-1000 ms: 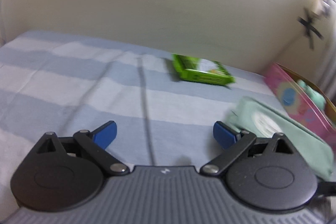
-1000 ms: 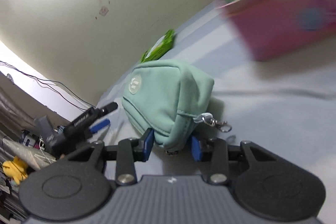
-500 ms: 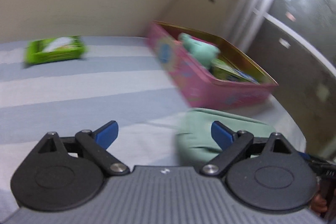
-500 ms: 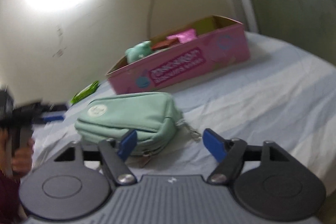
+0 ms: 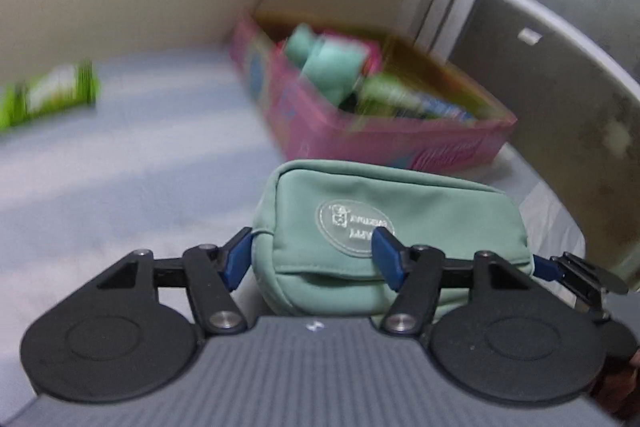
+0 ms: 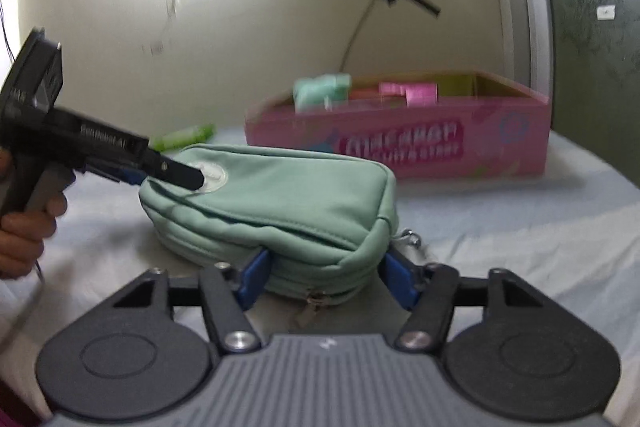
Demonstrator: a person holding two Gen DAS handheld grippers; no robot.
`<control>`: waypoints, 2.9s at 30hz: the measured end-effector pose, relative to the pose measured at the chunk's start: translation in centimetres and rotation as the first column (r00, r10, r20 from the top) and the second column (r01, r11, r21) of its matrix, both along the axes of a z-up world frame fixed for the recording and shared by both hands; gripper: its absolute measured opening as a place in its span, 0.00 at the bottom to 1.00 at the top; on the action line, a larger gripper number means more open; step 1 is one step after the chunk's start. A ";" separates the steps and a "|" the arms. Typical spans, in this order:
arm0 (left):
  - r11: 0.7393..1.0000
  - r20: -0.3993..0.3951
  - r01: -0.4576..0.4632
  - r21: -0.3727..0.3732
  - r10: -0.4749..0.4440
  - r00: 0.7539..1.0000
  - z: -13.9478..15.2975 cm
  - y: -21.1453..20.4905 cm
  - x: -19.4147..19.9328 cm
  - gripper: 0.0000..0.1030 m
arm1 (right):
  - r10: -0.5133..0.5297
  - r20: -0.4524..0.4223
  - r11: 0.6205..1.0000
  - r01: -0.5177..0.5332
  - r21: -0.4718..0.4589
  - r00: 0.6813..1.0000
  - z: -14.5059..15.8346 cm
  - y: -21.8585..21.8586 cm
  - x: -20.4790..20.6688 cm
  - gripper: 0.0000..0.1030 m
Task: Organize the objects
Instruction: 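Lift the pouch and carry it over the pink tin, then lower the pouch into the tin, open the right gripper, withdraw, then move the right gripper toward the green snack packet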
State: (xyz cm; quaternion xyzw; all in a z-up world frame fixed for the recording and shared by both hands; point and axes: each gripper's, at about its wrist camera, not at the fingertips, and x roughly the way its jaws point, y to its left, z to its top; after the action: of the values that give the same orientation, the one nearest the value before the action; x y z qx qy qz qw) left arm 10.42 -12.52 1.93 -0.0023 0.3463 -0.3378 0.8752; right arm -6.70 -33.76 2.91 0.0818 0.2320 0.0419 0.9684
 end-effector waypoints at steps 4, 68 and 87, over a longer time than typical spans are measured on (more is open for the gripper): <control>0.999 0.117 0.020 -0.049 -0.014 0.993 4.9 -1.9 0.2 0.67 | -0.009 0.131 0.999 0.003 0.047 0.991 3.5 -3.0 0.4 0.58; 0.909 0.134 -0.310 0.280 0.282 0.950 -3.3 1.7 -0.6 0.88 | -0.062 -0.181 0.969 0.103 0.223 0.981 0.1 4.0 5.8 0.74; 0.877 0.117 -0.421 0.232 0.404 0.907 -3.8 9.0 1.9 0.93 | 0.008 -0.163 0.998 0.001 0.055 0.987 0.4 12.6 8.9 0.76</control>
State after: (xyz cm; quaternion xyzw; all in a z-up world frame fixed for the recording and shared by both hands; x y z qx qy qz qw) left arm 12.35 -3.56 -1.90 0.0459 0.3495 -0.0967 0.9308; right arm 2.19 -21.18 3.26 0.1113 0.3094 0.0432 0.9434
